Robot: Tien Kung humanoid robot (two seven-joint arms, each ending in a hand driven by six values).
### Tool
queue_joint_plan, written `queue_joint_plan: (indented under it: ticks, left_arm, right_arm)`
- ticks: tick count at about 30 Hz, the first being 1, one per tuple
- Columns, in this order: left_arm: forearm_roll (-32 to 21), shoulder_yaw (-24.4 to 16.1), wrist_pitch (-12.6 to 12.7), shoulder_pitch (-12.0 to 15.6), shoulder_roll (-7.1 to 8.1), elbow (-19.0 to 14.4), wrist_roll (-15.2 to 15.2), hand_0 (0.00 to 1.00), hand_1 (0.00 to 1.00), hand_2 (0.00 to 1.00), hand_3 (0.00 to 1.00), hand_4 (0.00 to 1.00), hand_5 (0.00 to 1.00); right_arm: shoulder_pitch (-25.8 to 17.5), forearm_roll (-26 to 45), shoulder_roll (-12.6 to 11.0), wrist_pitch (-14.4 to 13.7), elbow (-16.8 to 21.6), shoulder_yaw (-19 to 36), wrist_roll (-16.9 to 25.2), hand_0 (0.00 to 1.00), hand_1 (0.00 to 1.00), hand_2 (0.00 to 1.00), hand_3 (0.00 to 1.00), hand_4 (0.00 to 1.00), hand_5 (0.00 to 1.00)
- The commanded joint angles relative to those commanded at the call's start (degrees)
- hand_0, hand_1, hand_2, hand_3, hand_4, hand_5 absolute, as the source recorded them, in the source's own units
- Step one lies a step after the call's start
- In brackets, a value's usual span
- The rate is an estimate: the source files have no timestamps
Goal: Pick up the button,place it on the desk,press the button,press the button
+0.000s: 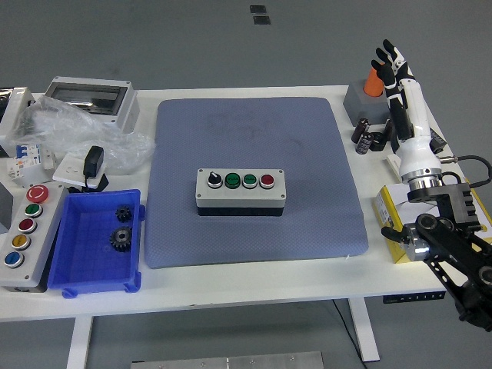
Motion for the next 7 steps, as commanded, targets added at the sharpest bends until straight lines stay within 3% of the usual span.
queue_joint_plan:
  ticks: [7]
  left_arm:
    - [6.62,-7.21,-0.32,-1.33,1.59,-1.21,0.52,0.581,0.614,0.575,0.626,0.74,0.27]
  right_arm:
    - [-2.26,-1.81,-1.23,-0.48,1.44,5.24,-0.34,0.956,0.88,0.901,0.899,0.998,0.998]
